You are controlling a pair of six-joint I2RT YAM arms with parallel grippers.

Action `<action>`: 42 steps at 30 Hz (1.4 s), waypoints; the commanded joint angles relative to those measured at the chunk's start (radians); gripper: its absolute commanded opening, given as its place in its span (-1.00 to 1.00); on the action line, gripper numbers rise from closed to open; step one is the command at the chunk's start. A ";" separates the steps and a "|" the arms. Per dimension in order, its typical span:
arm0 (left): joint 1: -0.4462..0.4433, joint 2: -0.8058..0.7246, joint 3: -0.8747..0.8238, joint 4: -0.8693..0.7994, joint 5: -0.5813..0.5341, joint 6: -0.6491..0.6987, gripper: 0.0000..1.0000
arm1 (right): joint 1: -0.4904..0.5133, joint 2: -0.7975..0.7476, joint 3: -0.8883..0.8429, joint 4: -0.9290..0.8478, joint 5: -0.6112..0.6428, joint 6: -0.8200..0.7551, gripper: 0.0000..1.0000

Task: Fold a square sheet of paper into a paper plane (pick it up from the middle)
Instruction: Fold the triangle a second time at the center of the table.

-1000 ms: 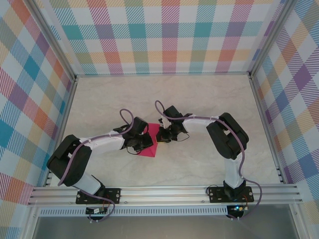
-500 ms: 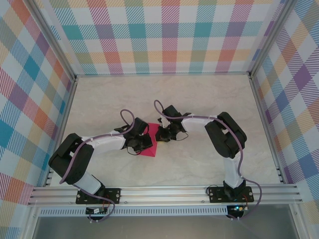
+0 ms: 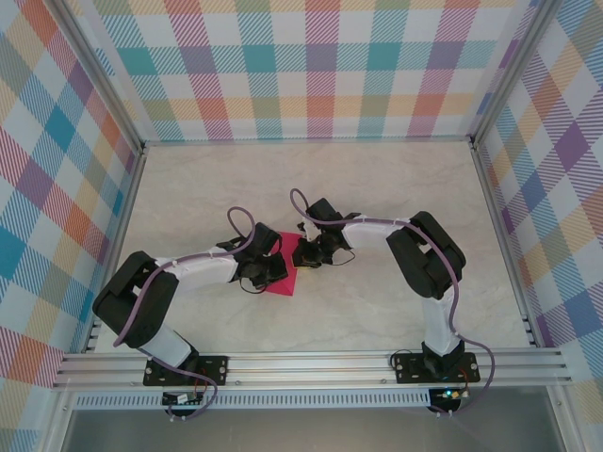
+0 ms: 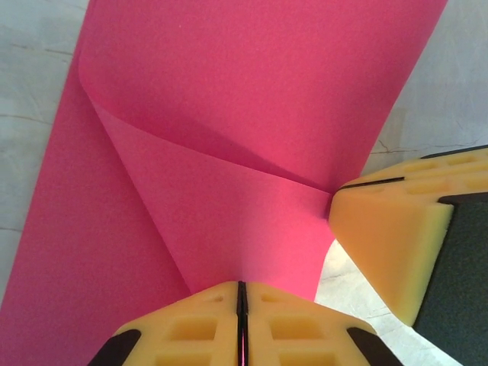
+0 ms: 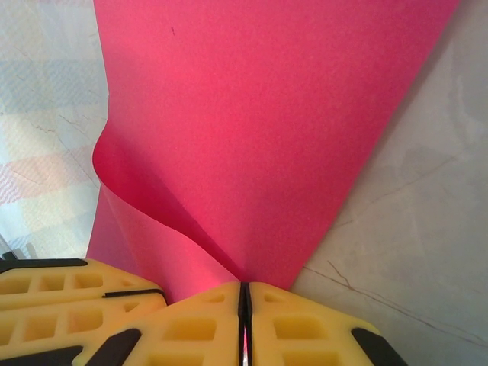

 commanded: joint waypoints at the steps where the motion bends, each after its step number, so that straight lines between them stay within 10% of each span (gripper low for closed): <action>1: 0.012 0.022 0.008 -0.026 -0.016 0.007 -0.81 | 0.005 0.017 0.025 -0.020 0.000 -0.013 -0.77; 42: 0.014 -0.050 -0.003 0.065 0.028 -0.021 -0.82 | 0.031 0.035 0.035 -0.135 0.090 0.027 -0.82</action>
